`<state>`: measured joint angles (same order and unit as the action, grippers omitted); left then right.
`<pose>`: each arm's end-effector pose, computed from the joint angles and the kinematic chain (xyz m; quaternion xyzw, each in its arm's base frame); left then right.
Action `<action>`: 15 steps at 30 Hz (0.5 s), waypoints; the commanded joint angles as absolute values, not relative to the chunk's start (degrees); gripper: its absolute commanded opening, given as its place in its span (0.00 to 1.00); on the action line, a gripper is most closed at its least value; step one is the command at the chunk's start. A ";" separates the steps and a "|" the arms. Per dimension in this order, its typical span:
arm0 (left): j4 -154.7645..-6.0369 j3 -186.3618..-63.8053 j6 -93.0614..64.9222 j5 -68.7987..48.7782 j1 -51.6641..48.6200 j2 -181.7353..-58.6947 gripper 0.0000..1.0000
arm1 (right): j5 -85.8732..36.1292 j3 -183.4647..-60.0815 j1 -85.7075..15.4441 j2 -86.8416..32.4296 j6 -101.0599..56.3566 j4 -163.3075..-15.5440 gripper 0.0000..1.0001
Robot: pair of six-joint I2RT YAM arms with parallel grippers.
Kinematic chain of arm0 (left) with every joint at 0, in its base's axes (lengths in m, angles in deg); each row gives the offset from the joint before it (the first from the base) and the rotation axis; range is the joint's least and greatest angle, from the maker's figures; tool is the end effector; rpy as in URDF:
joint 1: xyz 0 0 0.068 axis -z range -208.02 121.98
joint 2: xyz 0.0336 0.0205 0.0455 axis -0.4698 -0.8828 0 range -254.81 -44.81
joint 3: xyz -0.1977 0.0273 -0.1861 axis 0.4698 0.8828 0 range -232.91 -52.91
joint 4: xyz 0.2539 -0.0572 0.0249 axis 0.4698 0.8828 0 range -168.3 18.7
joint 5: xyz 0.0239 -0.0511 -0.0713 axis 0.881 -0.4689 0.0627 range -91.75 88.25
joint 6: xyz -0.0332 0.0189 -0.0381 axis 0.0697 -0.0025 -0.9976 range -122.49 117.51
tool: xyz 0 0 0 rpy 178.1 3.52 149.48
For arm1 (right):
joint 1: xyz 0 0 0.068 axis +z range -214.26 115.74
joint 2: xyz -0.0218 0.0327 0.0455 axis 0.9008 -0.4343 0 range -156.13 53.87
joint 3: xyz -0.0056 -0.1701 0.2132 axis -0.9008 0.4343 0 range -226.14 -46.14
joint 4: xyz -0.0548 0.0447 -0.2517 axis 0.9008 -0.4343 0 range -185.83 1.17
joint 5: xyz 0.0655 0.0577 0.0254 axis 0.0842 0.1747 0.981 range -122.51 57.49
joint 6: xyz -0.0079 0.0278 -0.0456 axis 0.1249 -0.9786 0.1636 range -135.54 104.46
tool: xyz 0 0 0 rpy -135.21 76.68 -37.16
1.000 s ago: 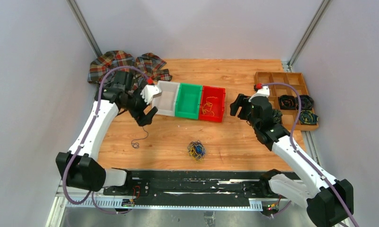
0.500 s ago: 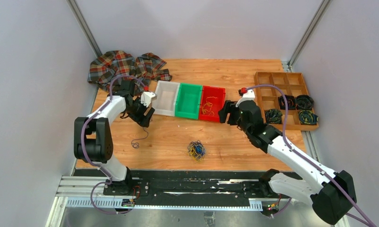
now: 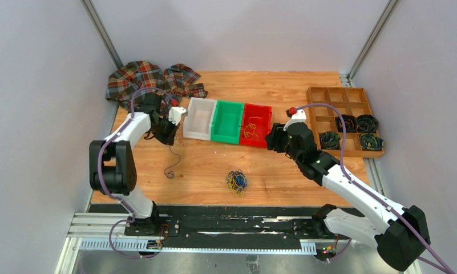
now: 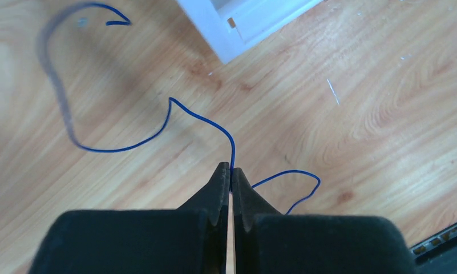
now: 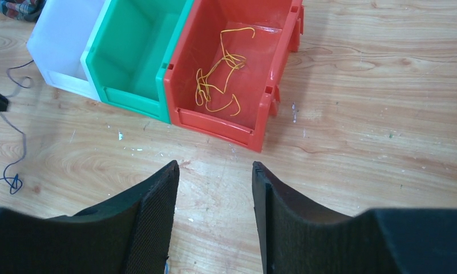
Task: Untangle the cables
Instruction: Pick up the cable at the center of the board.
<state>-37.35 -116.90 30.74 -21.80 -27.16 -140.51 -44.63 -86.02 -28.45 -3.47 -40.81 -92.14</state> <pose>0.3181 -0.0170 0.1960 0.3105 0.9230 -0.1239 0.1905 0.1918 0.1290 0.2808 -0.0154 0.8205 0.2122 0.5307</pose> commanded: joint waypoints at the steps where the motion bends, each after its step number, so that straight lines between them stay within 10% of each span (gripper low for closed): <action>1: -29.38 -121.26 32.66 -17.80 -27.93 -128.13 0.01 | -44.91 -86.79 -27.18 -2.80 -39.74 -91.44 0.48; 15: -24.33 -137.23 25.23 -28.69 -17.09 -114.21 0.00 | -46.16 -88.66 -27.20 -1.87 -38.37 -91.75 0.42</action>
<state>-26.55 -133.60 28.03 -25.58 -23.27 -112.34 -44.65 -86.41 -28.45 -3.45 -39.59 -92.14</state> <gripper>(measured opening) 0.014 0.425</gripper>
